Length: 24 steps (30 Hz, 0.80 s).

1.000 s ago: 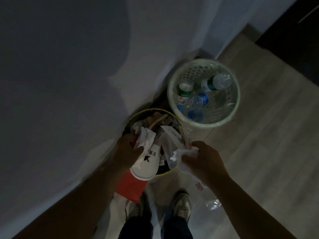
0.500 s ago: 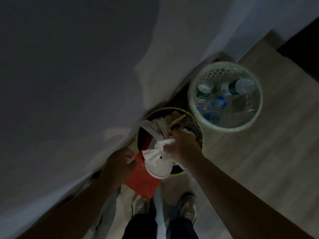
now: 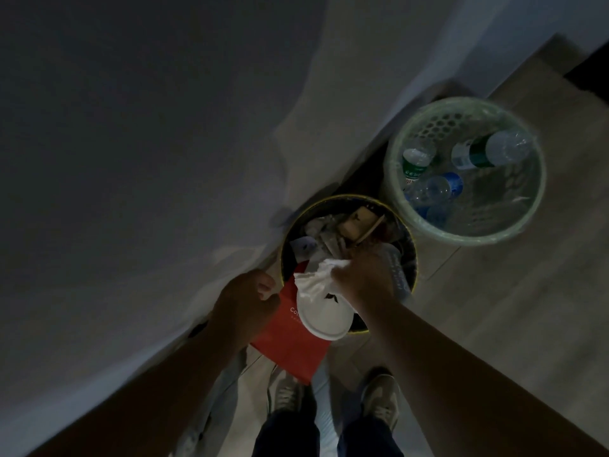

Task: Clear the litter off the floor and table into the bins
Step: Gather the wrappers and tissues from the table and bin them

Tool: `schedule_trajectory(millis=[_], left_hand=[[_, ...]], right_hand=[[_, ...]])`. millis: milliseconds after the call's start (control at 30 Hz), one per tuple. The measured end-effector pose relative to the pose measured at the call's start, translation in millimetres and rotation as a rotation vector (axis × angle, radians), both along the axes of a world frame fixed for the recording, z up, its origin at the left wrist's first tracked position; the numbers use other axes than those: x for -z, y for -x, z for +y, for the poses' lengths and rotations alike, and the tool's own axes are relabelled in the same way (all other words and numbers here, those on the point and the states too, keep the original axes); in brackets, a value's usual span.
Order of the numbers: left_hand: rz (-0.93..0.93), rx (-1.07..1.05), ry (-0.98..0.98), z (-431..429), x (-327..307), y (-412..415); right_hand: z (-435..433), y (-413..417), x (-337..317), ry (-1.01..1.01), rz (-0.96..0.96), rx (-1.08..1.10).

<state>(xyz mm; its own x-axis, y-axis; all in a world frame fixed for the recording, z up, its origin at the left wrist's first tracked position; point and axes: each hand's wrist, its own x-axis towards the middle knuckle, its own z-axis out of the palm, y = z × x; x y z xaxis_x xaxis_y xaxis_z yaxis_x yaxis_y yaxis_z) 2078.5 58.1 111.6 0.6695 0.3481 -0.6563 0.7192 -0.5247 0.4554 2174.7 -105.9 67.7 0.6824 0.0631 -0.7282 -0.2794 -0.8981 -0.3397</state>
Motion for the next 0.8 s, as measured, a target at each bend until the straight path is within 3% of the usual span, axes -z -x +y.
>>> schedule_trajectory(millis=[233,367,500,800], left_hand=[[-0.024,0.028,0.001,-3,0,-5],[-0.023,0.036,0.007,-7,-2,-3],[-0.019,0.031,0.012,-9,-4,-1],[-0.038,0.062,-0.011,-9,-4,-1]], right_hand=[[-10,16,-4,-0.116,-0.1,-0.127],[-25,31,-20,-0.19,-0.32,-0.153],[-39,48,-30,-0.04,-0.473,-0.323],[-32,44,1,-0.096,-0.214,-0.459]])
